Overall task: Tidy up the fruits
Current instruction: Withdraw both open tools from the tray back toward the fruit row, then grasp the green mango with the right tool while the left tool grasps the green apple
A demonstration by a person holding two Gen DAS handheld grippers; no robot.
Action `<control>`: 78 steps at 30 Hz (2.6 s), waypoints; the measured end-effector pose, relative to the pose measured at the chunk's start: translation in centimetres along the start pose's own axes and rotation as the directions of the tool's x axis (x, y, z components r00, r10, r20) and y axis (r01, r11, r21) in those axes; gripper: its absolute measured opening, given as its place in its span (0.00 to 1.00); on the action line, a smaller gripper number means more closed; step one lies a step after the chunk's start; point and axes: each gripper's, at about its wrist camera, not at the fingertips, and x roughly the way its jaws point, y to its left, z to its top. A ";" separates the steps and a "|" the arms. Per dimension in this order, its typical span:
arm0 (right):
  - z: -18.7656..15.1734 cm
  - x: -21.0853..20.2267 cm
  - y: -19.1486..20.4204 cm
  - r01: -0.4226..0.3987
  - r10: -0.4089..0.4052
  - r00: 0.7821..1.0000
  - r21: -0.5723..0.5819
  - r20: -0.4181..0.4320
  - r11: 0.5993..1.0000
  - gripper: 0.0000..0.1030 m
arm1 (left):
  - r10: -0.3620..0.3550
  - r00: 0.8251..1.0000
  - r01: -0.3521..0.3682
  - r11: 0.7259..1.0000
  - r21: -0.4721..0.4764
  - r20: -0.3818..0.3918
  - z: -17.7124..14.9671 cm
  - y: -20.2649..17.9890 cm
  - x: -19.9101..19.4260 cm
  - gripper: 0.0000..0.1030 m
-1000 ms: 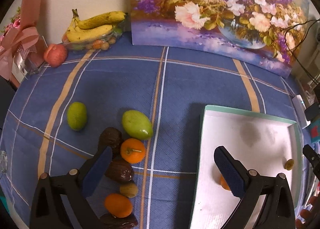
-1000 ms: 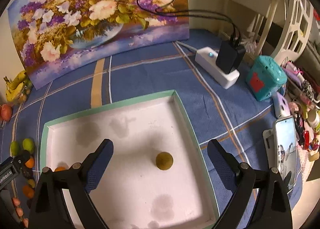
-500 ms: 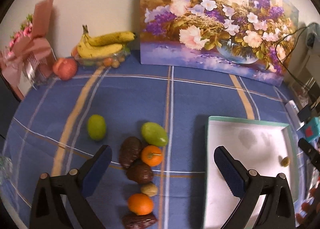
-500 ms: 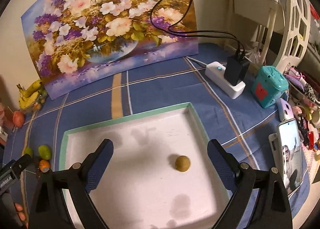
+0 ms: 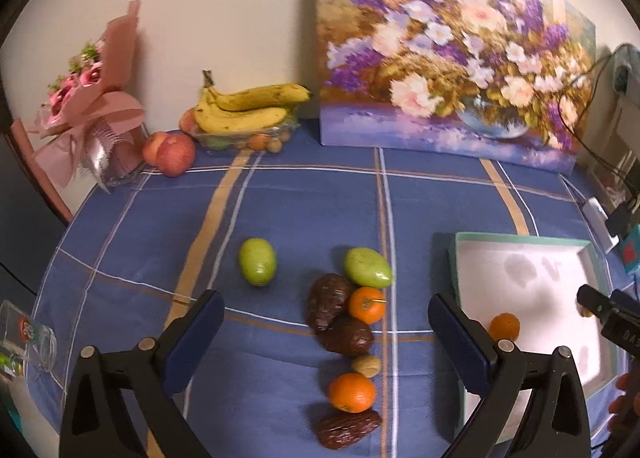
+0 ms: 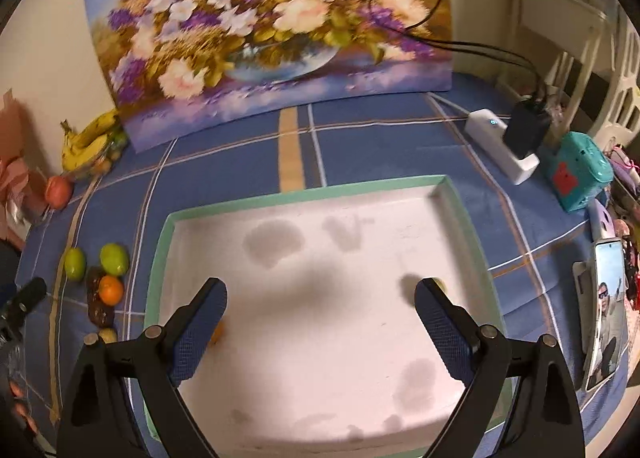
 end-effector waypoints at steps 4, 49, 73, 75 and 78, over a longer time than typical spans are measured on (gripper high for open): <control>-0.1 0.0 1.2 -0.036 0.036 0.999 -0.014 -0.005 0.999 0.92 | 0.022 1.000 -0.021 0.999 -0.026 0.013 0.0 2.1 -0.5 1.00; 1.4 7.3 19.8 -0.366 0.338 0.916 -0.111 -0.215 0.924 0.59 | -0.193 0.956 0.107 0.932 -0.347 -0.221 2.2 10.8 11.1 0.83; 0.9 11.1 21.2 -0.399 0.368 0.897 -0.087 -0.245 0.913 0.44 | -0.244 0.935 0.139 0.919 -0.370 -0.256 2.3 10.2 15.5 0.41; 0.9 11.2 21.2 -0.405 0.375 0.895 -0.086 -0.243 0.910 0.43 | -0.242 0.936 0.137 0.920 -0.366 -0.256 2.2 10.1 15.3 0.41; 0.9 11.0 21.4 -0.398 0.368 0.900 -0.097 -0.234 0.912 0.42 | -0.239 0.937 0.138 0.923 -0.361 -0.254 2.3 10.0 14.9 0.41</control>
